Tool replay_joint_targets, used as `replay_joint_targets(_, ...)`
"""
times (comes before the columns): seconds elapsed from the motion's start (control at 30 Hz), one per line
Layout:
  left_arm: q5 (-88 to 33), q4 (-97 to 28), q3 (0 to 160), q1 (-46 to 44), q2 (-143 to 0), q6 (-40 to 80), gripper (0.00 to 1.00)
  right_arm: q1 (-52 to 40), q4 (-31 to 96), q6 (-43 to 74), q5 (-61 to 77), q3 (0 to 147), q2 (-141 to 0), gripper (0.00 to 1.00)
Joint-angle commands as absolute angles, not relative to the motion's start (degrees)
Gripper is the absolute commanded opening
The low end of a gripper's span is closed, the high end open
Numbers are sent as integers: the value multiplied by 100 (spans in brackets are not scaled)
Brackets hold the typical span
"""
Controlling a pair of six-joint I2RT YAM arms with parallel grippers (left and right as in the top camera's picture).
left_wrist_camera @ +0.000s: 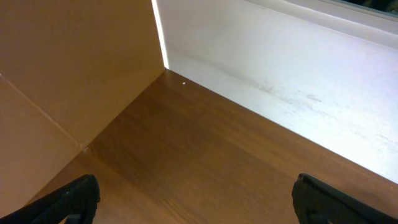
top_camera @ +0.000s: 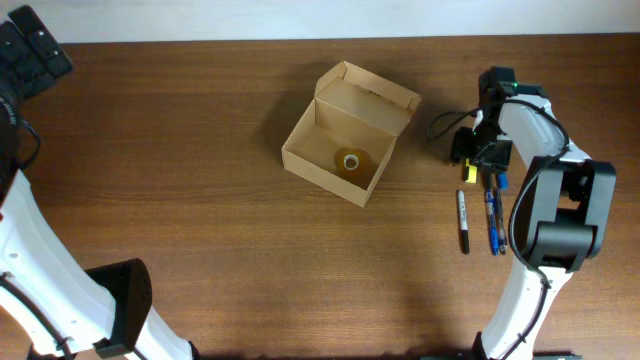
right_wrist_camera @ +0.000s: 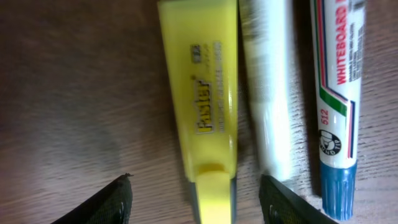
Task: Pack container
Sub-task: 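Return the right gripper and grasp the yellow highlighter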
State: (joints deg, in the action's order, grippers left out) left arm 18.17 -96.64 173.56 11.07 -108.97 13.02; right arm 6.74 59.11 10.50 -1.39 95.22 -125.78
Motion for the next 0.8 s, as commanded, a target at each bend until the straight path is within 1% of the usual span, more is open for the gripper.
replay_joint_targets(0.0,1776,-9664,17345,1146,-10936,1251,100,755,5940,725,130,9557,-12776,65)
replay_joint_targets(0.2,1776,-9664,17345,1146,-10936,1251,100,753,5979,469,283,9557,-12783,63)
replay_joint_targets(0.3,1776,-9666,17345,1146,-10936,1251,100,753,5999,467,257,9557,-12783,56)
replay_joint_targets(0.37,1776,-9666,17345,1146,-10936,1251,100,753,6042,475,235,9557,-12783,53)
replay_joint_targets(0.53,1776,-9666,17345,1146,-10936,1251,100,753,6145,537,235,9557,-12785,52)
replay_joint_targets(0.67,1776,-9666,17345,1146,-10936,1251,100,753,6215,537,233,9557,-12787,47)
replay_joint_targets(0.77,1776,-9664,17345,1146,-10936,1251,100,753,6239,537,161,9557,-12787,47)
